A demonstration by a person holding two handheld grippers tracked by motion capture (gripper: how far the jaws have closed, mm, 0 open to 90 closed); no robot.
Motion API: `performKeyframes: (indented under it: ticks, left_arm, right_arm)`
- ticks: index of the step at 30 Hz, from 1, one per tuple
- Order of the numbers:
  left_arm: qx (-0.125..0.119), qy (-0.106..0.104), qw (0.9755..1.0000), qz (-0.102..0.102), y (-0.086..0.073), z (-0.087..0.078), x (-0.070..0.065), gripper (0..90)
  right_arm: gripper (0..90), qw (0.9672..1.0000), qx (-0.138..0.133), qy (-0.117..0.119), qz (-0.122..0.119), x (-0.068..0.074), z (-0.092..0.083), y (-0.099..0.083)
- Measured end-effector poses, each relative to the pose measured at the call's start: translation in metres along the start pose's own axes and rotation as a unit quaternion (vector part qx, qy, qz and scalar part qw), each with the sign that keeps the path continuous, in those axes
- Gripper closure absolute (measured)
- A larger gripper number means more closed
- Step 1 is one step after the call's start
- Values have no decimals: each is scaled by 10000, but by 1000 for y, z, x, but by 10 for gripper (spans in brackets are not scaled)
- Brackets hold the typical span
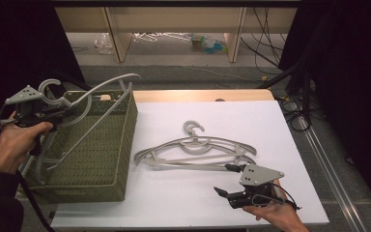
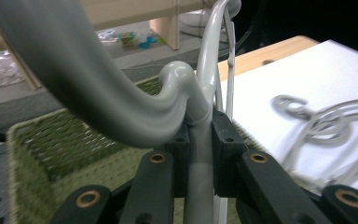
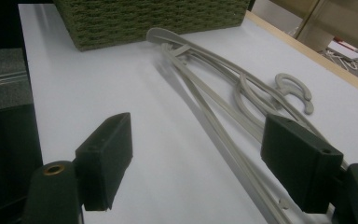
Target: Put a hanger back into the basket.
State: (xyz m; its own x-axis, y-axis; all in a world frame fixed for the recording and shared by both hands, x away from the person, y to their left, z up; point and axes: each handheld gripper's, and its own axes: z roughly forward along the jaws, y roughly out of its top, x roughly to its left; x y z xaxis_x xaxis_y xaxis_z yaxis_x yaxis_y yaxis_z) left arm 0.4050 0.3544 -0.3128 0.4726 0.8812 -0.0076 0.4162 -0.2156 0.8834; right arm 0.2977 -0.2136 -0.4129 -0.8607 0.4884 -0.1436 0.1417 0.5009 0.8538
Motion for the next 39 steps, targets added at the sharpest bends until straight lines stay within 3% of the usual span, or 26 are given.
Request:
performKeyframes:
  ticks: [13, 19, 21, 22, 24, 25, 26, 27, 30, 31, 32, 34, 39]
  left_arm:
    - [468, 389, 9981, -109, -28, 12, 21, 794]
    - [671, 375, 9968, -234, -40, 20, 25, 794]
    - [823, 362, 9958, -164, -42, 24, 25, 794]
    - [1000, 350, 9944, -9, -43, 24, 27, 794]
    - [1127, 364, 9930, -15, -44, 29, 27, 793]
    - [1160, 381, 9925, -52, -45, 31, 27, 793]
    - [1031, 401, 9936, -218, -47, 36, 25, 793]
    - [1224, 412, 9916, -27, -47, 35, 28, 793]
    - [1317, 429, 9903, -71, -53, 44, 27, 792]
    - [1254, 443, 9909, -212, -56, 48, 25, 792]
    - [1390, 470, 9892, -71, -57, 48, 26, 792]
    - [1294, 475, 9903, -175, -60, 56, 24, 790]
    - [1503, 539, 9871, -87, -63, 67, 20, 789]
  right_arm:
    - [259, 10000, 25, 23, -2, 1, 2, -1]
    - [259, 10000, 46, 48, -19, 1, 3, -1]
    - [260, 10000, 47, 47, -17, 1, 3, -1]
    - [259, 10000, 47, 47, -15, 2, 3, -1]
    - [259, 10000, 48, 58, -17, 2, 4, 0]
    - [259, 10000, 42, 62, -14, 2, 4, 0]
    - [259, 10000, 44, 61, -13, 2, 4, -1]
    - [259, 10000, 46, 58, -14, 2, 4, -1]
    - [259, 9999, 76, 78, -20, 1, 3, -1]
    - [259, 10000, 39, 59, -13, 1, 3, -1]
    - [259, 10000, 44, 65, -13, 1, 3, -1]
    - [259, 10000, 45, 54, -18, 1, 4, -1]
    - [259, 9999, 75, 86, -23, 1, 3, -1]
